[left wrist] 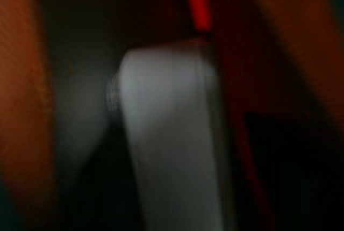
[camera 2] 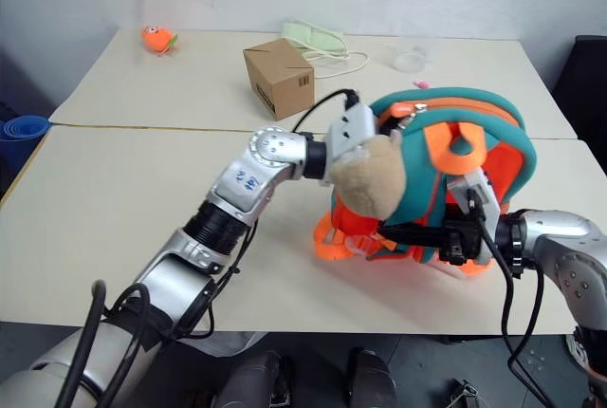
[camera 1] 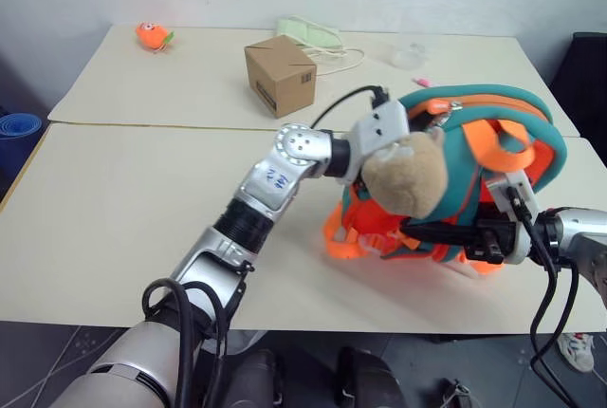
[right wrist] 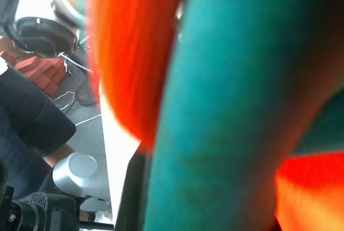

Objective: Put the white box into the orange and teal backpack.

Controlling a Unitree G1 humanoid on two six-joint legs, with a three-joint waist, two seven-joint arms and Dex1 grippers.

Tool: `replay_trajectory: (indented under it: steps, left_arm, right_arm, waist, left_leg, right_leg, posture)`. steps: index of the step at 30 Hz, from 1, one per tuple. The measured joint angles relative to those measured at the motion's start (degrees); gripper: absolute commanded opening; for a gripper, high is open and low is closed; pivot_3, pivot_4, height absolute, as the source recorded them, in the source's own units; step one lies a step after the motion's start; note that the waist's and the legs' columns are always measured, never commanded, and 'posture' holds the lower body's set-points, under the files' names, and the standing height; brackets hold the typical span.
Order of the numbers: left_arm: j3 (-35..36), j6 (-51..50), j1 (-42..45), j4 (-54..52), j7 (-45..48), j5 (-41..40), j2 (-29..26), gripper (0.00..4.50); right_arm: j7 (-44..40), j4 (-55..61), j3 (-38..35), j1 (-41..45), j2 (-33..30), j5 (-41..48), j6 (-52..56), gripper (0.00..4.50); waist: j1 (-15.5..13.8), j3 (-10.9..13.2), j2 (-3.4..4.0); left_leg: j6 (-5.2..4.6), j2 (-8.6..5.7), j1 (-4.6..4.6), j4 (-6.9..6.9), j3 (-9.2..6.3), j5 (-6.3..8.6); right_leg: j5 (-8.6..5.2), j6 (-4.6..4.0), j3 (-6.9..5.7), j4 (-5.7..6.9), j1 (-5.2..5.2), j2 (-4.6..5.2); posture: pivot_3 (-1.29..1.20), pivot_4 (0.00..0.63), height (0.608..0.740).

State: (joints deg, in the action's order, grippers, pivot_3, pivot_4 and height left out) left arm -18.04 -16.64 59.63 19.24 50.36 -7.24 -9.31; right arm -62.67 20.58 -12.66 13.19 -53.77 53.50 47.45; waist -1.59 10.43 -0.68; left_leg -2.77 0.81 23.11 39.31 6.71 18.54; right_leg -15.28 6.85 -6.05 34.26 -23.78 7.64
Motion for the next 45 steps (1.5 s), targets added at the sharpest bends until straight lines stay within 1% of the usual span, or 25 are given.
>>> replay_trajectory:
  steps: [1,3,5,7,9,11,13,16,18,21,22,24,26,28,31,34,35,37,38,40,41,43,45]
  left_arm:
    - [1.27,-1.05,-1.03,-1.70,0.83,-0.94,-2.01,3.69]
    - [6.38,-5.81,-4.83,-7.23,5.00,-6.16,-8.94,3.69]
    - [11.31,-10.88,-7.05,-10.06,8.26,-10.77,-14.88,3.69]
    - [16.38,-17.13,-9.33,-14.08,13.69,-17.79,-21.30,3.69]
    - [19.32,-20.98,-9.59,-17.43,16.74,-22.51,-23.98,3.69]
    - [20.75,-23.98,-8.88,-20.05,15.84,-25.93,-22.95,3.69]
    - [20.63,-26.35,-7.76,-22.69,12.58,-27.71,-19.37,3.69]
    - [15.78,-27.53,-7.56,-27.59,10.98,-28.33,-16.30,3.69]
    - [11.55,-26.37,-7.43,-28.63,9.55,-25.78,-15.07,3.69]
    - [3.88,-21.34,-7.04,-25.42,3.42,-16.20,-11.52,3.69]
    - [2.38,-20.24,-7.03,-24.31,2.28,-14.32,-10.82,3.52]
    - [2.03,-19.00,-6.98,-22.34,0.89,-12.92,-8.77,3.15]
    - [2.42,-18.88,-6.95,-21.11,0.25,-12.95,-7.29,2.54]
    - [3.29,-18.89,-6.96,-20.56,0.37,-13.17,-7.53,1.99]
    - [6.50,-19.12,-6.09,-18.60,1.18,-14.66,-9.35,1.21]
    - [10.45,-19.68,-3.64,-15.62,2.48,-16.18,-12.50,0.61]
    - [10.69,-19.31,-2.61,-14.32,3.74,-16.42,-13.83,0.51]
    - [11.25,-16.89,-0.44,-9.66,7.39,-15.97,-18.79,0.45]
    - [11.30,-15.17,0.30,-6.88,9.21,-14.74,-21.76,0.45]
    - [9.85,-9.24,0.38,-2.27,12.32,-10.48,-25.59,0.45]
    - [8.56,-5.38,-0.19,-0.28,13.27,-8.28,-25.65,0.45]
    - [5.60,1.93,-2.53,2.79,12.23,-3.97,-23.25,0.45]
    - [1.87,9.42,-5.32,7.12,7.48,2.40,-19.76,0.45]
  right_arm:
    - [0.12,0.64,-0.71,-0.94,0.00,0.25,0.11,0.02]
    - [0.89,2.15,-2.71,-3.61,0.00,1.07,0.34,0.02]
    - [1.45,2.69,-3.82,-5.12,0.00,1.54,0.62,0.02]
    - [2.47,3.74,-4.10,-5.91,0.06,2.13,1.14,0.02]
    - [3.33,4.03,-4.25,-6.03,0.30,2.38,1.32,0.02]
    - [4.16,4.12,-4.24,-5.86,0.72,2.54,1.34,0.02]
    - [5.02,4.22,-4.08,-5.20,1.48,2.83,1.37,0.02]
    - [5.93,5.05,-3.44,-4.81,2.20,3.20,1.43,0.02]
    - [6.38,5.06,-3.36,-4.62,2.27,3.45,1.56,0.02]
    - [6.59,6.06,-3.40,-4.53,2.27,4.88,1.91,0.02]
    - [6.53,6.87,-3.44,-4.52,2.26,5.74,2.04,0.02]
    - [6.49,8.39,-3.82,-5.14,2.26,7.85,2.66,0.02]
    - [6.69,9.00,-4.12,-5.69,2.26,8.90,2.66,0.02]
    - [7.17,8.87,-4.35,-6.39,2.26,8.69,2.52,0.02]
    - [7.37,8.15,-5.57,-7.38,2.26,8.32,2.20,0.02]
    - [7.46,7.86,-6.61,-8.49,2.26,8.31,1.59,0.02]
    - [7.45,7.75,-7.19,-9.43,2.26,8.22,1.37,0.02]
    - [7.30,7.30,-8.08,-11.38,2.25,7.64,1.13,0.02]
    - [7.19,7.01,-8.20,-12.35,2.25,7.27,1.07,0.02]
    - [7.06,6.44,-8.29,-13.56,2.25,6.76,0.77,0.02]
    - [7.05,6.35,-8.27,-13.83,2.26,6.25,0.23,0.02]
    - [6.92,6.44,-7.96,-13.87,2.29,4.85,-1.06,0.02]
    - [6.88,6.48,-7.22,-13.91,2.97,3.49,-2.34,0.02]
  waist:
    - [0.28,0.00,0.01]
    - [1.11,0.01,0.02]
    - [1.31,0.01,0.03]
    - [1.46,0.01,0.04]
    - [0.88,0.01,0.04]
    - [-0.07,0.01,0.04]
    - [-0.57,0.01,0.04]
    - [-0.39,0.01,0.04]
    - [-0.14,0.01,0.05]
    - [-0.11,0.01,0.05]
    - [-0.09,0.01,0.05]
    - [-0.01,0.01,0.05]
    - [0.04,0.01,0.05]
    - [0.08,0.01,0.05]
    - [0.09,0.01,0.05]
    - [0.10,0.01,0.05]
    - [0.10,0.01,0.05]
    - [0.09,0.01,0.05]
    - [0.09,0.01,0.05]
    - [0.18,-0.01,0.08]
    - [0.16,-0.01,0.08]
    - [-0.24,-0.02,0.09]
    - [-0.57,-0.01,0.07]
  left_leg:
    - [0.02,0.02,-0.04,0.00,0.00,-0.01]
    - [0.11,0.09,-0.14,0.00,0.01,-0.08]
    - [0.14,0.08,-0.17,0.01,-0.07,-0.16]
    - [0.15,0.07,-0.17,0.01,-0.13,-0.18]
    - [0.14,0.01,-0.16,0.02,-0.26,-0.18]
    - [0.09,-0.10,-0.13,0.11,-0.42,-0.20]
    - [0.03,-0.14,0.02,0.32,-0.57,-0.17]
    - [0.01,-0.16,0.02,0.34,-0.49,-0.15]
    - [0.03,-0.14,-0.02,0.33,-0.47,-0.15]
    - [0.04,-0.13,-0.02,0.34,-0.45,-0.18]
    - [0.04,-0.12,-0.01,0.34,-0.45,-0.18]
    - [0.02,-0.09,0.01,0.33,-0.45,-0.17]
    - [0.00,-0.09,0.02,0.33,-0.45,-0.15]
    - [0.00,-0.09,0.02,0.33,-0.45,-0.15]
    - [0.00,-0.08,0.02,0.35,-0.45,-0.16]
    - [0.00,-0.08,0.02,0.34,-0.45,-0.16]
    - [0.00,-0.08,0.02,0.34,-0.45,-0.15]
    - [0.00,-0.09,0.02,0.34,-0.43,-0.15]
    - [0.00,-0.09,0.02,0.33,-0.41,-0.15]
    - [-0.01,-0.09,-0.03,0.31,-0.32,-0.15]
    - [-0.02,-0.10,-0.04,0.31,-0.30,-0.14]
    - [-0.08,-0.12,-0.03,0.38,-0.34,-0.11]
    - [-0.14,-0.12,0.03,0.45,-0.33,-0.07]
  right_leg:
    - [-0.01,-0.02,0.01,0.07,0.01,-0.01]
    - [0.00,-0.10,0.06,0.19,0.02,-0.02]
    - [0.00,-0.14,0.03,0.28,0.05,0.00]
    - [-0.02,-0.19,0.01,0.35,0.05,0.02]
    - [-0.02,-0.19,-0.06,0.27,0.14,0.06]
    - [-0.01,-0.17,-0.11,0.21,0.28,0.12]
    - [0.02,-0.11,-0.09,0.19,0.34,0.14]
    - [0.05,-0.07,-0.09,0.19,0.33,0.10]
    - [0.05,-0.07,-0.11,0.21,0.34,0.04]
    - [0.05,-0.08,-0.10,0.24,0.31,0.00]
    - [0.05,-0.08,-0.10,0.25,0.29,0.00]
    - [0.04,-0.08,-0.10,0.23,0.27,0.01]
    - [0.05,-0.08,-0.10,0.20,0.27,0.03]
    - [0.05,-0.08,-0.11,0.21,0.26,0.04]
    - [0.04,-0.09,-0.12,0.26,0.25,0.04]
    - [0.04,-0.09,-0.12,0.24,0.25,0.04]
    - [0.04,-0.09,-0.14,0.24,0.25,0.03]
    - [0.04,-0.09,-0.16,0.23,0.24,0.01]
    - [0.04,-0.09,-0.18,0.23,0.24,0.00]
    - [0.04,-0.09,-0.15,0.24,0.24,0.02]
    - [0.04,-0.09,-0.15,0.23,0.24,0.03]
    - [0.04,-0.09,-0.14,0.25,0.28,0.07]
    - [0.06,-0.07,-0.13,0.24,0.26,0.10]
  posture:
    - [0.00,0.150,0.740]
    - [0.00,0.150,0.740]
    - [0.00,0.150,0.740]
    - [0.00,0.150,0.740]
    - [0.00,0.150,0.740]
    - [0.00,0.150,0.740]
    - [0.00,0.150,0.740]
    - [0.00,0.150,0.740]
    - [0.00,0.150,0.740]
    - [0.00,0.150,0.740]
    - [0.00,0.150,0.740]
    - [0.00,0.150,0.740]
    - [0.00,0.150,0.740]
    - [0.00,0.150,0.740]
    - [0.00,0.150,0.740]
    - [0.00,0.150,0.740]
    - [0.00,0.150,0.740]
    - [0.00,0.150,0.740]
    - [0.00,0.150,0.740]
    - [0.00,0.150,0.740]
    - [0.00,0.150,0.740]
    - [0.00,0.150,0.740]
    - [0.00,0.150,0.740]
